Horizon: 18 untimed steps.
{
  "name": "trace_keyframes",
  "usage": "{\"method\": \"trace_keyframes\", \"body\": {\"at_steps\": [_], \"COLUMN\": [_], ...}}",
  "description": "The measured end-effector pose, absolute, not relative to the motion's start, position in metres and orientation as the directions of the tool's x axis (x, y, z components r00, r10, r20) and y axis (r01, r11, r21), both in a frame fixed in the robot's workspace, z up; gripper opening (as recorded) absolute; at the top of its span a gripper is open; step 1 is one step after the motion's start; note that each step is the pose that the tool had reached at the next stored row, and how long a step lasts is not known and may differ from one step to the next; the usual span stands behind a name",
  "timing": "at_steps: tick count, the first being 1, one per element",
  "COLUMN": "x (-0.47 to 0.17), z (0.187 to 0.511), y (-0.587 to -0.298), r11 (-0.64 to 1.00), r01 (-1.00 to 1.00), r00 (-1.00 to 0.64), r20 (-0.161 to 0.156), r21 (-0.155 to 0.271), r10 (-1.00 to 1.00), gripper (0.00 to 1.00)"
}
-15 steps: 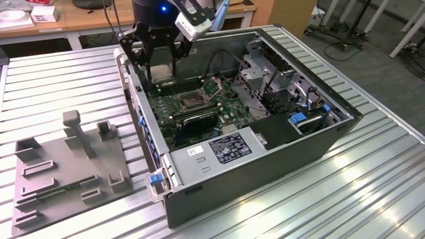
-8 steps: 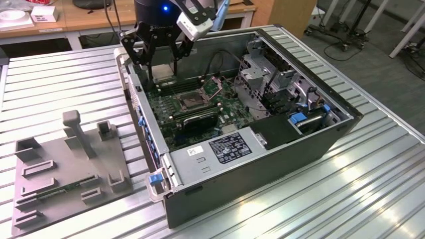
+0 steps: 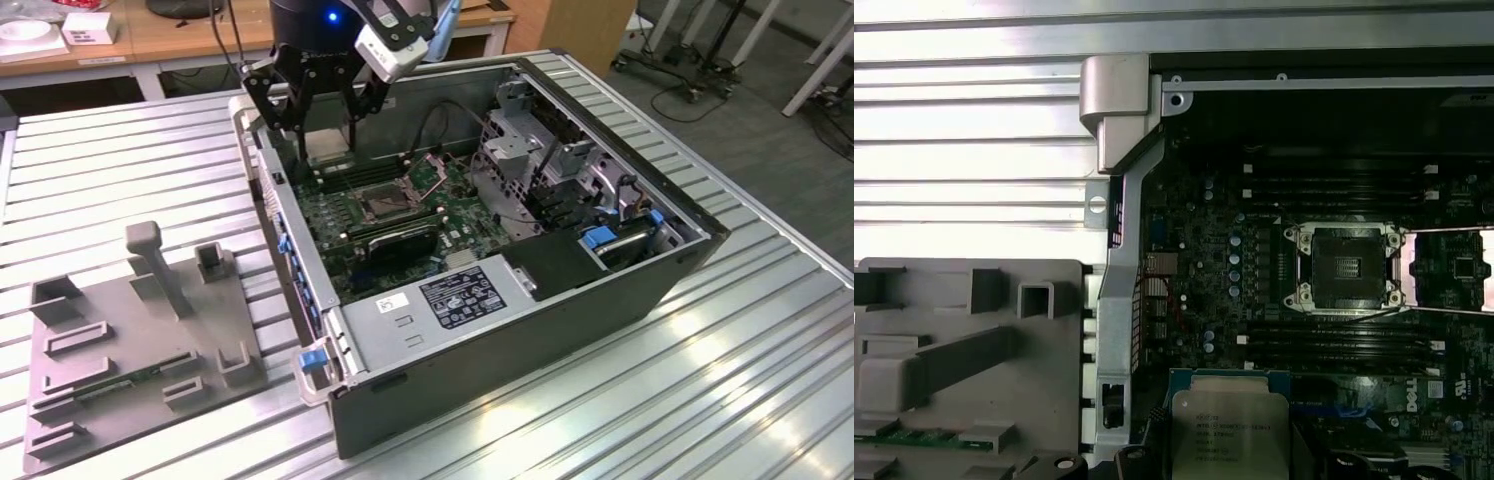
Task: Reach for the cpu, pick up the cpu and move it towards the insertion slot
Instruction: 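Pick up the cpu and move it towards the insertion slot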
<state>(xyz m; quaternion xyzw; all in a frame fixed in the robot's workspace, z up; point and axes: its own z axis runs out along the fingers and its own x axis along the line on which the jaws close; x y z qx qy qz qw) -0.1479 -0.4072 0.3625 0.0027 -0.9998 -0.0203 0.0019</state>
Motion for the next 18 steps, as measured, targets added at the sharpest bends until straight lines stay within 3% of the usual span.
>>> {"method": "trace_keyframes", "body": {"at_steps": [18], "x": [-0.1479], "z": [0.3626], "y": [-0.4072], "r11": [0.999], "r01": [-0.005], "r00": [-1.000], "r20": [0.004], "r21": [0.050], "r10": [-0.006], "gripper": [0.55]}}
